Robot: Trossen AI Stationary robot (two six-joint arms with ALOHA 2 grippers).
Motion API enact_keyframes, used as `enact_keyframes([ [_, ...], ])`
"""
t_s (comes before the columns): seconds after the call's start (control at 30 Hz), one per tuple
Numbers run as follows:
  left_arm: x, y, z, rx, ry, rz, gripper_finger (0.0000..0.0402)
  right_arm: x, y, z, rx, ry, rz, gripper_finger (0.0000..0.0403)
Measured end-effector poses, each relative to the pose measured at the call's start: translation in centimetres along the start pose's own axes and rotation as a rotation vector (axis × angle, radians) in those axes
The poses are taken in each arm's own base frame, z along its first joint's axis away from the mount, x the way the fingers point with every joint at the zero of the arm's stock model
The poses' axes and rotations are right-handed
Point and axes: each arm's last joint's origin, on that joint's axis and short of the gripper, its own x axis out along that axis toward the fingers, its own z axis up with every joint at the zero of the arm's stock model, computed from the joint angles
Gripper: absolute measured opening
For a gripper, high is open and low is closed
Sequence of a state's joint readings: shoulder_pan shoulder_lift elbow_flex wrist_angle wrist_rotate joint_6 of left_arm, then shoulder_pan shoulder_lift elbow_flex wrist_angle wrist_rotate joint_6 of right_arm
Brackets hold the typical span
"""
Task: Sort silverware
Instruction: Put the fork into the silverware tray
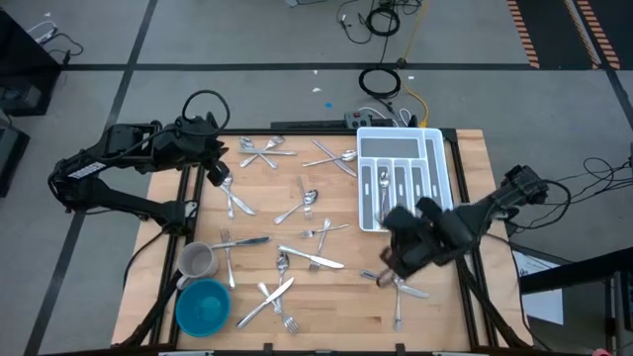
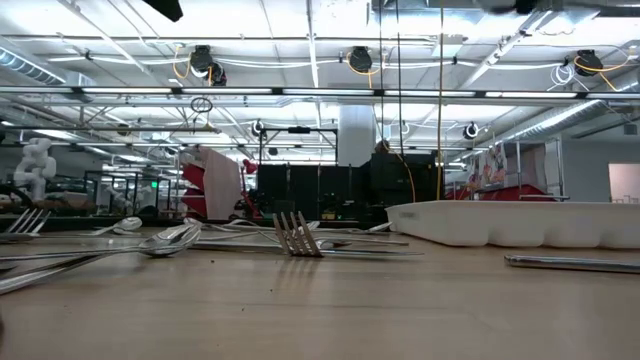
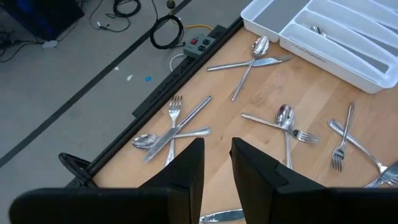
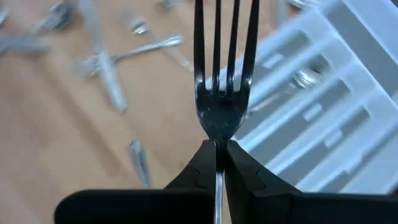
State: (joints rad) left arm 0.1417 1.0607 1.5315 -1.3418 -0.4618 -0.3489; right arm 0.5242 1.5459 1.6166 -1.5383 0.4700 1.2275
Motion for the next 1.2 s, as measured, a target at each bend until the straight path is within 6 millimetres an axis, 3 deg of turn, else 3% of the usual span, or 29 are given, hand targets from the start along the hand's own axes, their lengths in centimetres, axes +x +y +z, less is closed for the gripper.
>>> enact_keyframes([
  [0.37,0.0,0.0,0.0,0.071,0.000,0.000,0.0089,2.7,-3.6,5.4,0.357,-0.068,-0.175,0.0000],
  [0.67,0.0,0.0,0.0,0.102,0.001,0.000,0.0089,5.4,-7.7,8.5,0.345,-0.008,-0.302,0.0000],
  [0.9,0.0,0.0,0.0,0.105,0.002,0.000,0.0089,6.1,-11.6,6.7,0.431,-0.034,-0.248,0.0000],
  [1.2,0.0,0.0,0.0,0.095,-0.002,-0.001,0.0089,7.9,-17.0,1.3,0.623,-0.165,-0.110,0.0000],
])
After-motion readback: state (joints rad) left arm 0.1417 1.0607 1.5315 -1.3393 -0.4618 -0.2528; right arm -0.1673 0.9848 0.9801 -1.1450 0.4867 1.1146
